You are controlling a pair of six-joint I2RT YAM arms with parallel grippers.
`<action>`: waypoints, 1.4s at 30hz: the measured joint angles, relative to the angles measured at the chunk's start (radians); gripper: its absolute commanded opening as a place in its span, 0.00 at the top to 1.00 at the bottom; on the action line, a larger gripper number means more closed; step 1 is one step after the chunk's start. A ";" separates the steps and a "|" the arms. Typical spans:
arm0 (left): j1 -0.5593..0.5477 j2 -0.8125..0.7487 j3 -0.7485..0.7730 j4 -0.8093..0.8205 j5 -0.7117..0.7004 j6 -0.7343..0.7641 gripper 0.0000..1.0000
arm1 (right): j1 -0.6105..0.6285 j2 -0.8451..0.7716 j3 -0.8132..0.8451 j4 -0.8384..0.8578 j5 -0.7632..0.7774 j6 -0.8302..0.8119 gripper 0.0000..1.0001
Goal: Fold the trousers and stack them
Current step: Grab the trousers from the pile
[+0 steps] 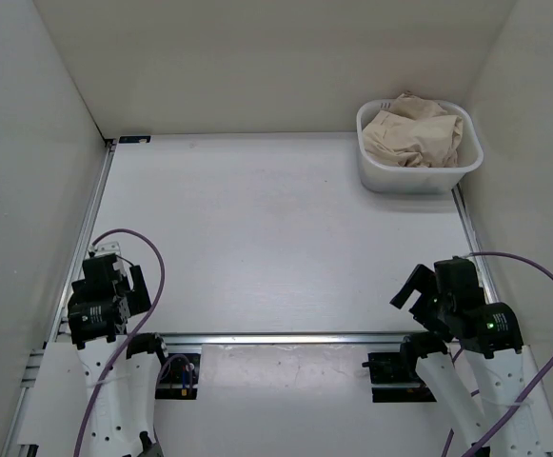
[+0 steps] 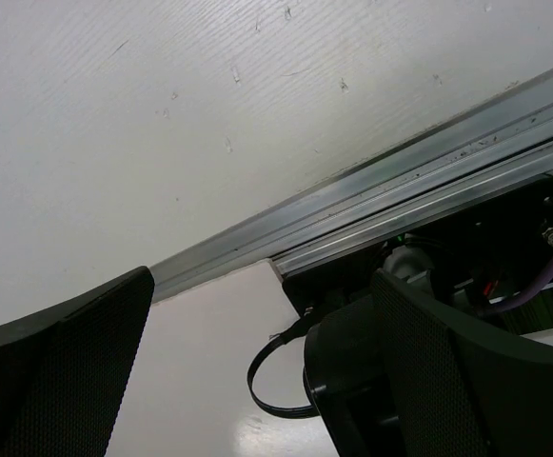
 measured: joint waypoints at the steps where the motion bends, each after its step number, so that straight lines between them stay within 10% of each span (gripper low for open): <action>1: 0.000 0.000 0.000 -0.003 0.000 0.000 0.00 | 0.000 -0.001 0.000 0.000 0.000 -0.001 0.01; 15: 0.000 0.127 0.034 0.058 0.011 0.000 0.00 | 0.000 0.227 0.371 0.177 0.127 -0.187 0.01; 25: 0.000 0.508 0.228 0.227 0.031 0.000 0.00 | -0.151 1.370 1.523 0.368 0.307 -0.291 0.01; 32: 0.000 0.606 0.223 0.278 0.024 0.000 0.00 | -0.287 1.770 1.423 0.484 0.270 -0.296 0.02; 36: 0.000 0.635 0.188 0.302 0.004 0.000 0.00 | -0.296 1.910 1.487 0.554 0.262 -0.333 0.28; 37: 0.000 0.639 0.177 0.307 0.000 0.000 0.00 | -0.294 1.912 1.478 0.570 0.254 -0.346 0.63; 39: 0.000 0.642 0.158 0.312 -0.003 0.000 0.00 | -0.290 1.864 1.394 0.640 0.243 -0.365 1.00; 42: 0.000 0.640 0.141 0.315 -0.003 0.000 0.00 | -0.283 1.744 1.261 0.703 0.238 -0.388 1.00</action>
